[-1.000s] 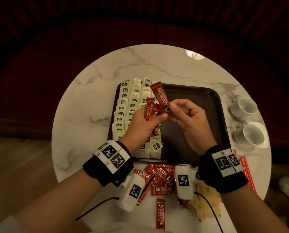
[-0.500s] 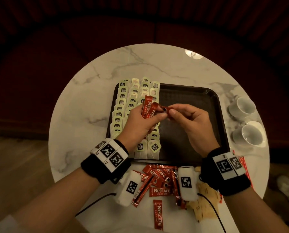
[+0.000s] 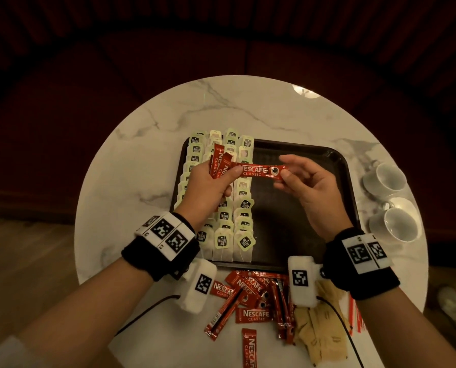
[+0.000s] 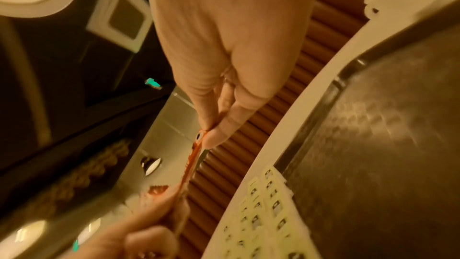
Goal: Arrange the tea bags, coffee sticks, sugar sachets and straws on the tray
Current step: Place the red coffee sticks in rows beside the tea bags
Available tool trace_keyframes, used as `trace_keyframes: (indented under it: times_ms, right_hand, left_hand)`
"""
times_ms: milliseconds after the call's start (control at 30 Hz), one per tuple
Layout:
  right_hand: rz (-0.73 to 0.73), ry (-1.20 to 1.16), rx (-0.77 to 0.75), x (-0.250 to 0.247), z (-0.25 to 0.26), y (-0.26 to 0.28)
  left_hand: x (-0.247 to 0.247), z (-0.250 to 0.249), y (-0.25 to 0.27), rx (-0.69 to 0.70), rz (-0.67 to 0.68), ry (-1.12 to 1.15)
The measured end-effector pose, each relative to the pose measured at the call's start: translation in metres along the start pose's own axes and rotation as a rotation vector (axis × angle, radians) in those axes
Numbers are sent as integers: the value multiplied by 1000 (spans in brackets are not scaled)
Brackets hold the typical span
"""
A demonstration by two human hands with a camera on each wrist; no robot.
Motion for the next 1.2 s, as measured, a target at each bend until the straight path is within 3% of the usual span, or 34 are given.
trace_keyframes:
  times_ms: [100, 233, 300, 500, 633, 800, 1200]
  right_hand:
    - [-16, 317, -84, 4, 8, -9]
    - [-41, 514, -142, 7, 17, -24]
    - [-66, 529, -123, 0, 18, -36]
    - [-160, 361, 131, -43, -11, -95]
    - [-188, 447, 252, -60, -33, -122]
    - [-178, 556, 312, -61, -46, -142]
    - [-307, 730, 267, -54, -39, -152]
  left_hand:
    - [-1, -1, -5, 15, -11, -17]
    - [-2, -4, -14, 37, -31, -29]
    - [-11, -4, -20, 37, -65, -34]
    - [-77, 12, -40, -20, -226, -240]
    - [-108, 27, -50, -92, -111, -481]
    - [-111, 39, -44, -131, 43, -706]
    - [-106, 45, -33, -149, 60, -708]
Point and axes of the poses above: each hand's wrist, its own y-axis away from the middle knuckle, its own x-axis out of the palm, z = x × y, the point moved 9 cm from there along -y, towards the middle knuckle, and after that the axes turned 11 degrees about x, right-handed, at the moved point
